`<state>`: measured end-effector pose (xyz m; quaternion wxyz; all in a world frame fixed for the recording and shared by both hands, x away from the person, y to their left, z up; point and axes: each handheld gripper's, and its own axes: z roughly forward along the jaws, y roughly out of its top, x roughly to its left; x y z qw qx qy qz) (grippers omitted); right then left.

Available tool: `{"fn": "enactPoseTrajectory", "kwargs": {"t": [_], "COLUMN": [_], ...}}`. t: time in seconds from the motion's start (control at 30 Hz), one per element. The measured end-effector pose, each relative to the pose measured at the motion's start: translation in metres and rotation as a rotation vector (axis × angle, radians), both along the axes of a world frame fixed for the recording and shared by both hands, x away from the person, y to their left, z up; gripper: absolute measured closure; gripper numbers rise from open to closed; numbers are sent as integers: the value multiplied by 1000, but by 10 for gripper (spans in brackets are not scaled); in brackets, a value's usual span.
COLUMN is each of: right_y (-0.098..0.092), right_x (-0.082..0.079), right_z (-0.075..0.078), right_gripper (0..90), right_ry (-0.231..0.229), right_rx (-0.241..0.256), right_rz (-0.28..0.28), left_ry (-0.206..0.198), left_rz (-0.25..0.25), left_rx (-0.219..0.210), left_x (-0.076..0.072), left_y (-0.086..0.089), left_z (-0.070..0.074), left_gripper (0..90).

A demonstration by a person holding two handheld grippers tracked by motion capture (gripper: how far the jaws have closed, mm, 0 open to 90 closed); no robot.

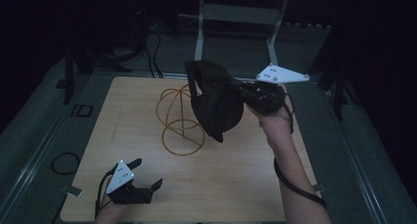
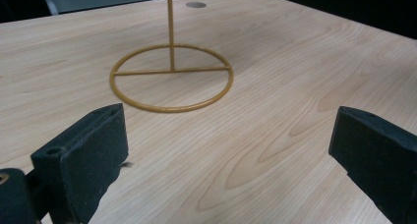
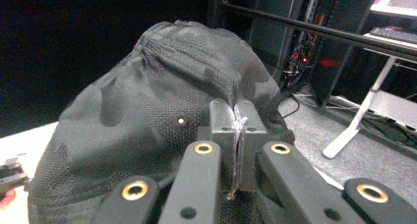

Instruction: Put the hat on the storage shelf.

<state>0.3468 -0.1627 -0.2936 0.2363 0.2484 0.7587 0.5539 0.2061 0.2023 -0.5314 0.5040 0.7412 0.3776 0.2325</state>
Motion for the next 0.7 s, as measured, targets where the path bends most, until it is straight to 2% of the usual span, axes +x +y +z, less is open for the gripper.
{"fn": "enactPoseTrajectory", "kwargs": {"t": [0.1,0.13,0.3,0.43,0.7], "right_y": [10,23,45,57,80], "right_x": [3,6,14,21,33], "right_z": [-1,-4,-14,-22,-38], "right_gripper": [889,889,889,888,888], "right_ry": [5,11,41,69,113], "right_rx": [-12,-42,-71,-82,-108], "right_rz": [7,5,30,43,61], "left_ry": [-8,-10,-4,-3,-6], "left_rz": [15,20,28,29,38], "left_rx": [-9,-10,-18,-25,-14], "left_x": [-1,-1,1,1,1], "left_y": [3,4,7,8,8], "left_z": [-1,-1,-3,-3,-5], "left_gripper": [20,20,21,21,21]}}
